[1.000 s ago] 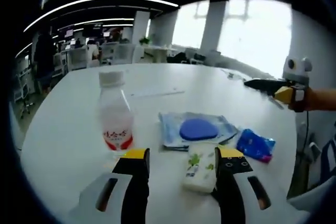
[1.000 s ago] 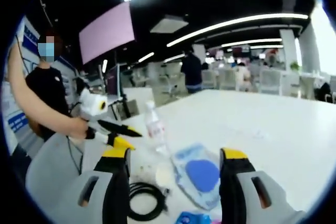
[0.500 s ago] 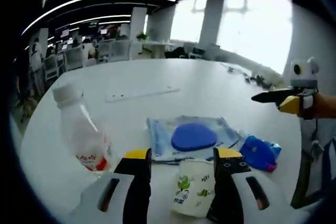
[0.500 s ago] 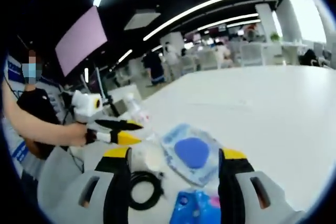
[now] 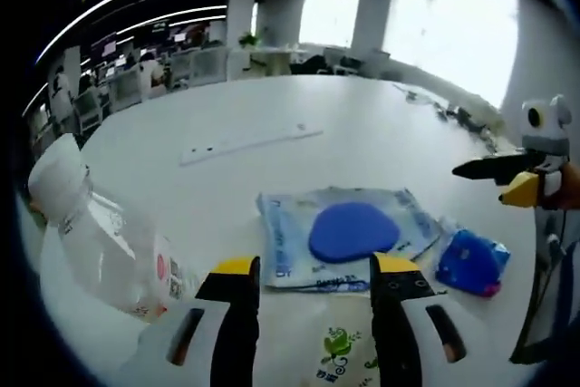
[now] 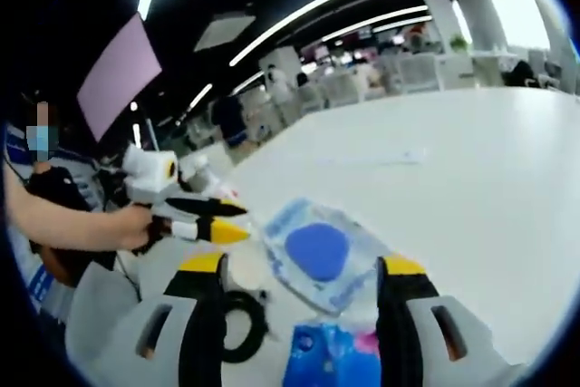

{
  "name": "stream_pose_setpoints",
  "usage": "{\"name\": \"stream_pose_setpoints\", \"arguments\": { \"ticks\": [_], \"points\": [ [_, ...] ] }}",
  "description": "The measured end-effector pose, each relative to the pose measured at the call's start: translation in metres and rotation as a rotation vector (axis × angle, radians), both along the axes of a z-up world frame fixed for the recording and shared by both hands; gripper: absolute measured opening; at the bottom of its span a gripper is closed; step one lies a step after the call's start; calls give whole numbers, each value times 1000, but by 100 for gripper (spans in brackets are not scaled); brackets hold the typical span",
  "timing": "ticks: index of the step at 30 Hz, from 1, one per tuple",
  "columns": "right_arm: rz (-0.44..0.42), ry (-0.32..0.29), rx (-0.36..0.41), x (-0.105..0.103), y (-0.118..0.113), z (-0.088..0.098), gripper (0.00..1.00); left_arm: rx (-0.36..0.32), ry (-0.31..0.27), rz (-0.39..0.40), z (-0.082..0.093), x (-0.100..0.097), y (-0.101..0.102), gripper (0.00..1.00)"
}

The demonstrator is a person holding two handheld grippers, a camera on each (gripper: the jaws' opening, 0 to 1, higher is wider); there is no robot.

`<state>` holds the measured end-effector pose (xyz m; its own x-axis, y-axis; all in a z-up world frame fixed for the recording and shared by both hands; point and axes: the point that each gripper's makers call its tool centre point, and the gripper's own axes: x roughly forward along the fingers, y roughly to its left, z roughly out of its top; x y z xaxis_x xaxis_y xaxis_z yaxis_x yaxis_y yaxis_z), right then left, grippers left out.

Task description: Arrange the tabletop items into an orderly group along one side of the table until the central work area is clear of visible clutter.

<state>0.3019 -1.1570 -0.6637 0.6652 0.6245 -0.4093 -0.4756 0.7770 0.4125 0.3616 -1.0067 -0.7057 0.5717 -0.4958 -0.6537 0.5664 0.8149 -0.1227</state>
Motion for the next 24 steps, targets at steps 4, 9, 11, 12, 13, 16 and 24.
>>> {"name": "stream_pose_setpoints", "arguments": {
  "ticks": [4,9,11,12,13,16,24],
  "points": [
    [-15,31,13,3,-2,-9,63,18,33,20,-9,4,-2,44],
    [-18,56,18,9,-3,-18,61,32,55,44,-15,8,-3,43],
    [-25,73,23,13,-4,-23,61,39,61,48,-18,10,-3,43],
    [-29,78,25,14,-4,-25,61,45,64,48,-20,11,-3,43],
    [-32,84,27,15,-4,-27,61,55,67,46,-21,12,-3,43],
    [-36,99,29,19,-3,-34,59,79,76,50,-25,15,-1,43],
    [-93,182,45,28,-9,-55,55,79,102,60,-31,21,-8,45]
  ]
}}
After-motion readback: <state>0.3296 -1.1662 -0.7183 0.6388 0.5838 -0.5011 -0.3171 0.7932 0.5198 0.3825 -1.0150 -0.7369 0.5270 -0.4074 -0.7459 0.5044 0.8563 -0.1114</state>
